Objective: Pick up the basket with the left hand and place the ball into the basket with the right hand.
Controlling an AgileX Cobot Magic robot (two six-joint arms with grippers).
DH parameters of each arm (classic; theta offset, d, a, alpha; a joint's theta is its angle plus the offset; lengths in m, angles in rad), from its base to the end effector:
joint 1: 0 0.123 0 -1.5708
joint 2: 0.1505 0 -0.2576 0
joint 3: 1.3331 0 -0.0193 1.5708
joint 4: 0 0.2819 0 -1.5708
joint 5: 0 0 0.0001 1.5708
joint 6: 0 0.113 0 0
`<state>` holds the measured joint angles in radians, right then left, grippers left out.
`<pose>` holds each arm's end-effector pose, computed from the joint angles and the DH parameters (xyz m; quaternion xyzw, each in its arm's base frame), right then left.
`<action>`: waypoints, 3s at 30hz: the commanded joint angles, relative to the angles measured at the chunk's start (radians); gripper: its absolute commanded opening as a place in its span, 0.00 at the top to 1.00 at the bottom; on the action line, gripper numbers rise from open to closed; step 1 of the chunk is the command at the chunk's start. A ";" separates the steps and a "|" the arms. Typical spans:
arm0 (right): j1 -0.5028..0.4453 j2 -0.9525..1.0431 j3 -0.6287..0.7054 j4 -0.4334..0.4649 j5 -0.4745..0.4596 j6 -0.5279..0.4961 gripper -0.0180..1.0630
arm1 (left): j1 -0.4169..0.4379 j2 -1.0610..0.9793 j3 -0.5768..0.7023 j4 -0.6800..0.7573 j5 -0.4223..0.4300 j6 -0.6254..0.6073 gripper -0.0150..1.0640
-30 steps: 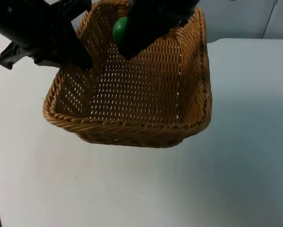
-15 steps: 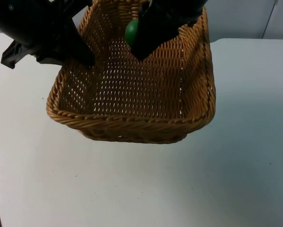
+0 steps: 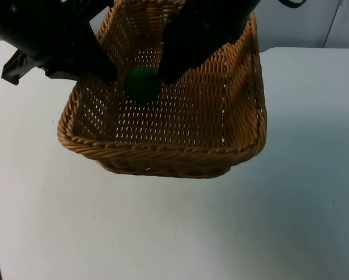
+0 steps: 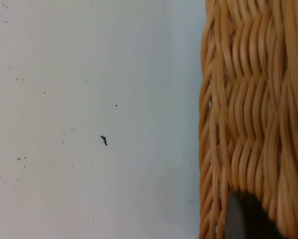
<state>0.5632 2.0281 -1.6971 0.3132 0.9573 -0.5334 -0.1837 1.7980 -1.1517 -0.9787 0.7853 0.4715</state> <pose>0.3798 0.2735 0.1841 -0.4508 0.8624 0.1445 0.1794 0.3696 -0.1362 0.1491 0.0050 0.9245 -0.3497 0.1514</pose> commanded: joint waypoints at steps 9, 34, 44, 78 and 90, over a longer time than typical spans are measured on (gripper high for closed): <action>0.004 -0.080 -0.043 -0.007 0.009 0.018 0.45 | 0.002 -0.010 0.001 -0.036 0.020 0.019 0.99; 0.004 -0.576 -0.078 -0.590 0.176 0.483 0.99 | 0.002 -0.010 0.001 -0.040 -0.012 0.027 0.99; 0.004 -0.663 -0.078 -0.565 0.264 0.483 0.99 | 0.002 0.040 0.001 -0.043 -0.038 0.028 0.99; 0.004 -0.668 -0.078 -0.517 0.264 0.483 0.99 | 0.002 0.231 0.001 0.003 -0.215 0.074 0.44; 0.004 -0.668 -0.078 -0.493 0.264 0.483 0.99 | 0.002 0.231 0.001 0.136 -0.267 0.068 0.39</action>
<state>0.5632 1.3693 -1.7684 -0.1878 1.2233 -0.0535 -0.1837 2.0355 -1.1503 -0.8561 0.5260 0.5463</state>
